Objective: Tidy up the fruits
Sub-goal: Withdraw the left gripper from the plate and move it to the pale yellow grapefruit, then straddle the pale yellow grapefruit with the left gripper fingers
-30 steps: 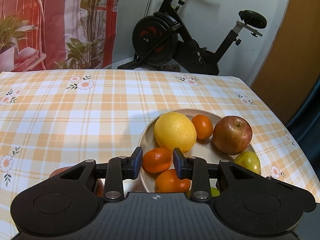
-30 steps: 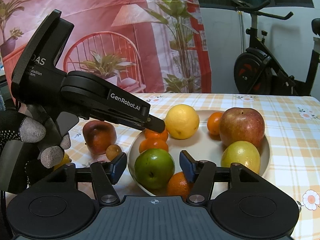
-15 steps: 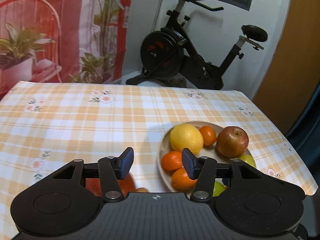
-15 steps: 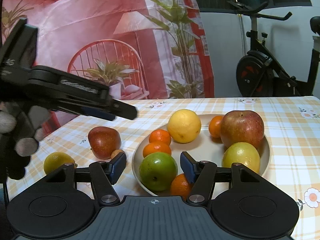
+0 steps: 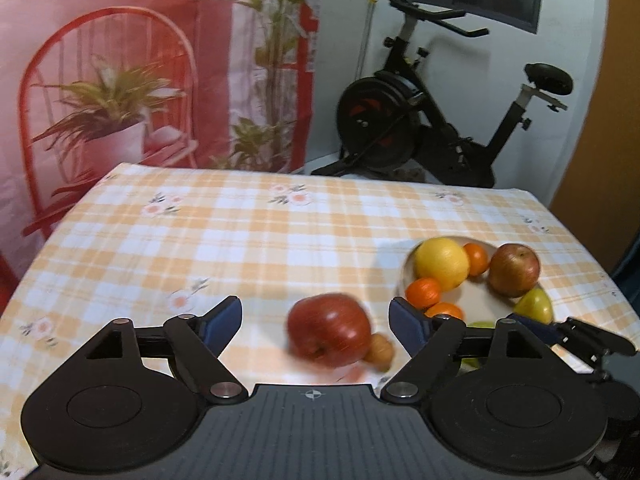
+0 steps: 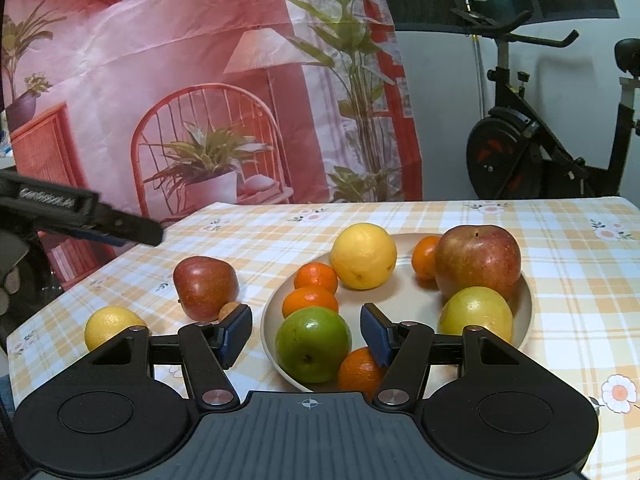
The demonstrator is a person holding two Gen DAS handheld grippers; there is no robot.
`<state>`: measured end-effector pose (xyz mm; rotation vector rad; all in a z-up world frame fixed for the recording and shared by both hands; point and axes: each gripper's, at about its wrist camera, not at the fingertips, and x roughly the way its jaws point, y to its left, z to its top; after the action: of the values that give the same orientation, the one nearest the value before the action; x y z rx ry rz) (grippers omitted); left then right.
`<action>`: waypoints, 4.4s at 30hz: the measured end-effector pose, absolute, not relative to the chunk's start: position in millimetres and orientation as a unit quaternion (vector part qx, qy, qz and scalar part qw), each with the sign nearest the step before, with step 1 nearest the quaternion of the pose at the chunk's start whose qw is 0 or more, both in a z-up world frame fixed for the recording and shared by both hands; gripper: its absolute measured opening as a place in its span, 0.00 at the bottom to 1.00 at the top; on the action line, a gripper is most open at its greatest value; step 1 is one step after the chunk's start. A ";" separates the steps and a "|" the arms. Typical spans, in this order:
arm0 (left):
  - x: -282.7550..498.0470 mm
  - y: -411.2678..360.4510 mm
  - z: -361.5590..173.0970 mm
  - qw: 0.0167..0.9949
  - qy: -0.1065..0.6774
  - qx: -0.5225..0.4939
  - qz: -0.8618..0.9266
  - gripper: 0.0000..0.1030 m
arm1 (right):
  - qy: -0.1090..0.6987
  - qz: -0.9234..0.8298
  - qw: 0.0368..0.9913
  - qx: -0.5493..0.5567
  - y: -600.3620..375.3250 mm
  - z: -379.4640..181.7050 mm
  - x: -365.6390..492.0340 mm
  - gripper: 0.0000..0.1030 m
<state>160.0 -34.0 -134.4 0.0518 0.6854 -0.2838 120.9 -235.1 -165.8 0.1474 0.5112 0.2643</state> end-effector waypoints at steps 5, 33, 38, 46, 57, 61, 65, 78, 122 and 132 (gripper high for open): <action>151.6 -9.3 -130.6 0.936 0.328 0.018 -0.126 0.80 | 0.251 0.118 0.958 0.069 -234.5 -165.2 119.9 0.55; 139.4 63.8 -165.2 0.921 0.355 -0.062 -0.146 0.71 | 0.287 0.164 0.943 -0.042 -144.8 -136.7 108.2 0.58; 131.5 66.1 -172.8 0.913 0.362 -0.083 -0.169 0.68 | 0.304 0.176 0.934 -0.062 -123.7 -141.5 109.9 0.58; 123.9 53.6 -175.6 0.911 0.347 -0.070 -0.211 0.68 | 0.325 0.192 0.923 -0.072 -102.7 -154.9 104.6 0.58; 160.4 76.1 -180.6 0.898 0.374 -0.138 -0.188 0.53 | 0.334 0.208 0.916 -0.081 -94.3 -158.5 107.3 0.58; 171.2 76.7 -188.9 0.888 0.397 -0.141 -0.182 0.48 | 0.334 0.207 0.916 -0.081 -94.7 -158.0 106.9 0.59; 168.7 73.9 -190.3 0.884 0.401 -0.138 -0.197 0.47 | 0.336 0.201 0.917 -0.071 -99.4 -158.5 107.3 0.59; 163.7 38.1 -187.9 0.866 0.408 -0.117 -0.264 0.49 | 0.343 0.200 0.916 -0.064 -103.2 -161.7 102.7 0.61; 175.0 16.8 -201.3 0.840 0.437 -0.151 -0.283 0.48 | 0.342 0.168 0.924 -0.015 -138.0 -159.3 104.3 0.40; 173.9 6.6 -203.6 0.829 0.441 -0.149 -0.308 0.50 | 0.341 0.159 0.926 -0.030 -135.7 -158.4 107.7 0.56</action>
<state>173.9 6.6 -203.6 -0.3158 0.9368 -0.6544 107.7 -135.7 -158.4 -0.0617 0.7000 0.3256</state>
